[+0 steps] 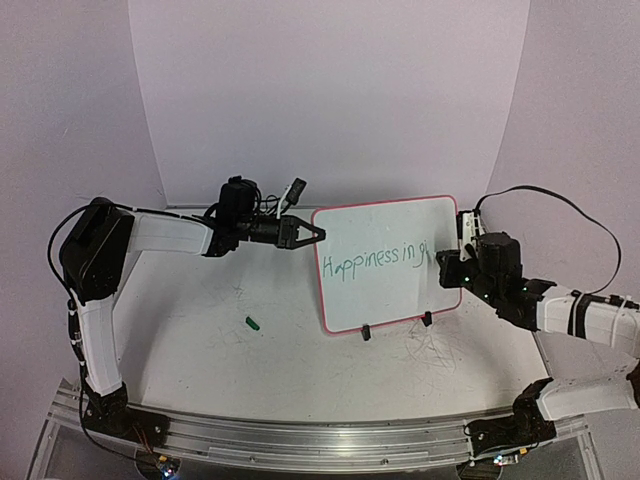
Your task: Write a sentence on the whiteboard
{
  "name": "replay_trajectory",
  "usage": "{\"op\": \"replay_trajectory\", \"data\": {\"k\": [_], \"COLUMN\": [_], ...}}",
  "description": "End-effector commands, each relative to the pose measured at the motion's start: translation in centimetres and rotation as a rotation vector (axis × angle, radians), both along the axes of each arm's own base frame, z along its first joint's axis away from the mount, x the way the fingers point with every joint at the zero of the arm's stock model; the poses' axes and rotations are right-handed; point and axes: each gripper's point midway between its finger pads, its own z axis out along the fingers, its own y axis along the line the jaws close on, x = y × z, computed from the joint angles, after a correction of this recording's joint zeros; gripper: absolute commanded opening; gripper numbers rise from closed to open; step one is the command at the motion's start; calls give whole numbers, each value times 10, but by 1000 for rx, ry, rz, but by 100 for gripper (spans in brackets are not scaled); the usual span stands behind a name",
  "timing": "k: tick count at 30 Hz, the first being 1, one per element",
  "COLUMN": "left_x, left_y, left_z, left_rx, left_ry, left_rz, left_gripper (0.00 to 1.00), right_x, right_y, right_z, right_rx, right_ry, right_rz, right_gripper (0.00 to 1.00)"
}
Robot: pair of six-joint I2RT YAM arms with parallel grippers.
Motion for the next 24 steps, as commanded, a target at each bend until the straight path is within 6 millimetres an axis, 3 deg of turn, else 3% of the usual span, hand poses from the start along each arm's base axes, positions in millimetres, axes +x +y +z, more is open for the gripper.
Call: {"op": "replay_trajectory", "data": {"k": [1,19,24], "left_x": [-25,-25,-26], "left_y": [-13,-12,-12], "left_z": [4,4,4], "left_rx": [8,8,8], "left_ry": [-1,-4,-3], "left_rz": [-73,-72,-74], "left_gripper": [0,0,0], "right_x": [7,17,20], "right_y": [-3,-1,-2], "right_z": [25,40,36], "right_rx": [18,15,-1], "right_ry": [-63,-111,-105], "right_rz": [-25,-35,-47], "right_gripper": [0,0,0]}}
